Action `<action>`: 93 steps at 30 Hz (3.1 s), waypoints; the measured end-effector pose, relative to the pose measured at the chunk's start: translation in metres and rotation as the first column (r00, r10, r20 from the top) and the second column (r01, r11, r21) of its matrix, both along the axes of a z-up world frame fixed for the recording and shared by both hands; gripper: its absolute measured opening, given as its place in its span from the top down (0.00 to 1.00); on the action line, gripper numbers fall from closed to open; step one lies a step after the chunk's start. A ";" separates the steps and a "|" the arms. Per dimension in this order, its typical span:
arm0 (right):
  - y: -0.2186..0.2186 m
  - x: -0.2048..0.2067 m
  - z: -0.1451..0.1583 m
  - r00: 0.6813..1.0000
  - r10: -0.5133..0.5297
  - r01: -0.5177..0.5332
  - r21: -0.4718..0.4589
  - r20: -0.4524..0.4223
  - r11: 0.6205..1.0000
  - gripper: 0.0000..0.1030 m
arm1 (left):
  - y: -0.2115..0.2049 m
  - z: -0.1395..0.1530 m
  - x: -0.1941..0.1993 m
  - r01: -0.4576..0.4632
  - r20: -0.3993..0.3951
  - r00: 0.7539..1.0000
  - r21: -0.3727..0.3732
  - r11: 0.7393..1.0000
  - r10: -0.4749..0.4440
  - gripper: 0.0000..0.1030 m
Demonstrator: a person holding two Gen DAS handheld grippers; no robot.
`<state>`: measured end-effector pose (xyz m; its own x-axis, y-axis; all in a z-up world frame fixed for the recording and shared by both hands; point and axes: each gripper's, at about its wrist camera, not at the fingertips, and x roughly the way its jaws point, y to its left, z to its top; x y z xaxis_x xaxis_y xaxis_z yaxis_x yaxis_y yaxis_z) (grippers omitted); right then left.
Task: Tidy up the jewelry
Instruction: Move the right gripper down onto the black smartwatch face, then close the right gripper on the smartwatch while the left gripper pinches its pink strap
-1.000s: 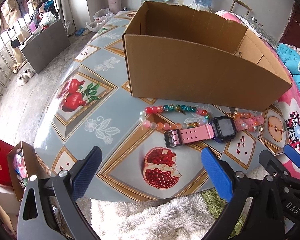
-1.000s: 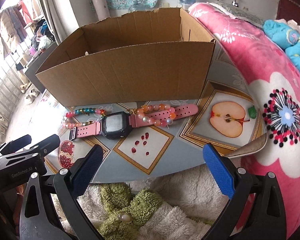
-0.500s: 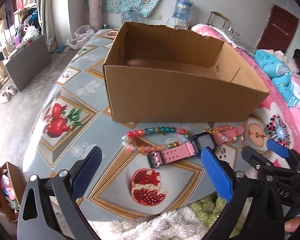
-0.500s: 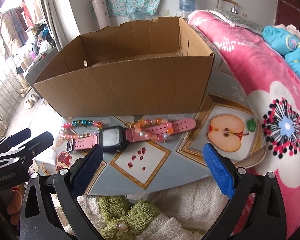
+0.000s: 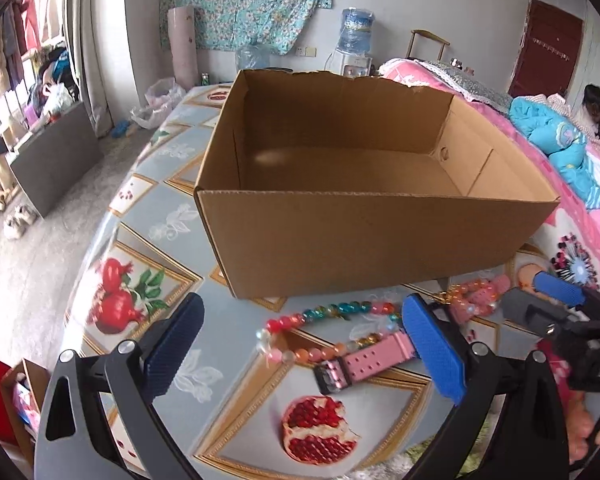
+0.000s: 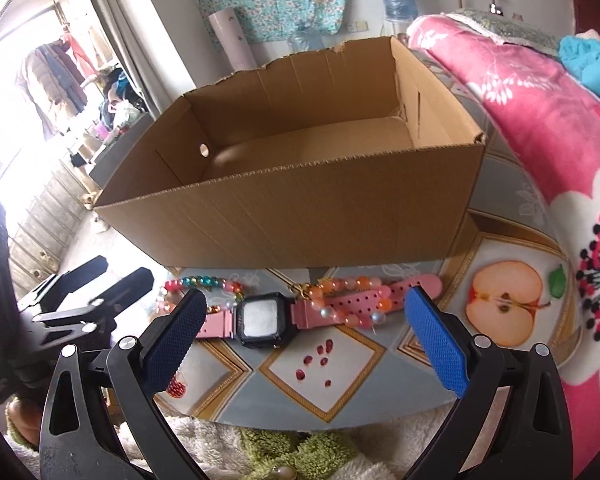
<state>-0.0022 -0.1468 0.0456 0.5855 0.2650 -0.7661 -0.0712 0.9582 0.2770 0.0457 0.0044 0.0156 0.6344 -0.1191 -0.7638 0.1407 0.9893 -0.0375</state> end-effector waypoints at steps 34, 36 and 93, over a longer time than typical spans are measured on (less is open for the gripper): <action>0.080 -0.031 -0.011 0.696 0.713 -0.691 -0.353 -0.088 0.631 0.42 | 0.011 -0.034 -0.034 0.194 -0.023 0.981 0.015 0.981 -0.193 0.32; 0.088 -0.028 -0.020 0.652 0.748 -0.725 -0.391 -0.125 0.567 0.42 | 0.010 -0.035 -0.036 0.196 -0.027 0.980 0.004 0.981 -0.196 0.32; -0.032 0.028 -0.021 0.612 0.790 -0.737 -0.392 -0.043 0.550 0.55 | -0.075 -0.041 -0.001 0.464 -0.100 0.884 0.312 0.829 -0.457 0.93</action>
<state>0.0256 -0.1789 0.0246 0.3817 0.3998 -0.8334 -0.8293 0.5462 -0.1178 0.0444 -0.0702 -0.0252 0.5510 -0.1428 -0.8222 0.5858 0.7679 0.2592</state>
